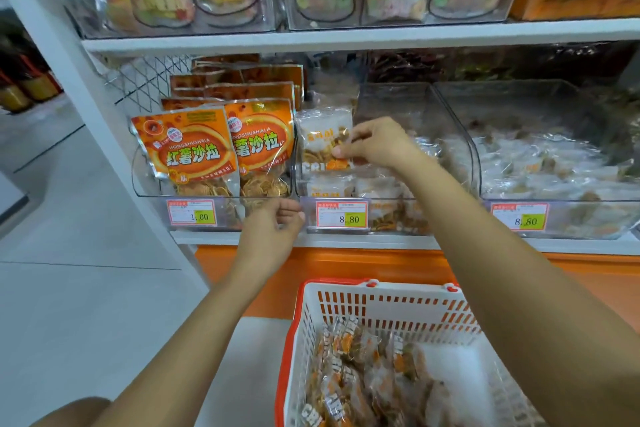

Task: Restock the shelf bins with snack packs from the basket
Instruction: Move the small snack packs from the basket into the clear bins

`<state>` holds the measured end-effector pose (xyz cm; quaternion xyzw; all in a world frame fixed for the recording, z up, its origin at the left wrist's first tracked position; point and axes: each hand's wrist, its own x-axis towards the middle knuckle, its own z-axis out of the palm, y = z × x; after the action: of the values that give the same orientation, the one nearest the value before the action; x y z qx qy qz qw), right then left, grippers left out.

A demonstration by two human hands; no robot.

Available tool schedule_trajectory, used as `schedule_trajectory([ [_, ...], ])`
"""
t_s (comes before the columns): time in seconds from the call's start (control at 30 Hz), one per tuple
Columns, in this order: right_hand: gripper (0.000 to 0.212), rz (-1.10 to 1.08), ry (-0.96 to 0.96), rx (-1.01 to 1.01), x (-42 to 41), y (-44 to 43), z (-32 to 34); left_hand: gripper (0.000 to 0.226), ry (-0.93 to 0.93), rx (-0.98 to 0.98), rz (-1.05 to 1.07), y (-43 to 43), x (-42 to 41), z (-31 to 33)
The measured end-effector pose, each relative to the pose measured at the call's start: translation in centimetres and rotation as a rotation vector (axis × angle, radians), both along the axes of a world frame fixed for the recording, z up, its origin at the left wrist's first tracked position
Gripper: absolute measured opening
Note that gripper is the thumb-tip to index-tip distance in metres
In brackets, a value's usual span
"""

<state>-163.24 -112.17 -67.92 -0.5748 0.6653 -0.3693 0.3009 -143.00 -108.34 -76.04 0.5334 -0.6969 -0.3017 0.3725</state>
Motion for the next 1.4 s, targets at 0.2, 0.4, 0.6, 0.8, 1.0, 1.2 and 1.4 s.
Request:
schedule_trajectory([
  [0.2, 0.03, -0.058, -0.026, -0.001, 0.2, -0.8, -0.7, 0.012, -0.027, 0.005, -0.008, -0.6, 0.3, -0.2],
  [0.4, 0.035, -0.014, 0.012, 0.165, 0.3, -0.5, -1.4, 0.013, -0.015, 0.015, -0.016, -0.5, 0.3, 0.0],
  [0.6, 0.028, -0.102, -0.103, -0.018, 0.5, 0.3, -1.9, 0.02, -0.021, 0.016, -0.033, 0.0, 0.3, 0.1],
  [0.8, 0.033, -0.138, -0.092, 0.0, 0.5, 0.4, -1.9, 0.025, -0.021, 0.013, -0.027, 0.4, 0.1, 0.1],
  [1.0, 0.051, -0.193, -0.03, -0.017, 0.4, 1.0, -1.8, 0.032, -0.049, -0.006, -0.041, 1.0, 0.6, -0.2],
  [1.2, 0.039, -0.22, 0.054, -0.153, 0.5, 2.7, -1.4, 0.029, -0.11, 0.014, -0.079, 2.4, 0.9, -1.6],
  [1.4, 0.028, -0.15, 0.022, -0.324, 2.1, 7.4, -3.4, 0.025, -0.223, 0.123, -0.101, 4.1, 1.2, -3.6],
])
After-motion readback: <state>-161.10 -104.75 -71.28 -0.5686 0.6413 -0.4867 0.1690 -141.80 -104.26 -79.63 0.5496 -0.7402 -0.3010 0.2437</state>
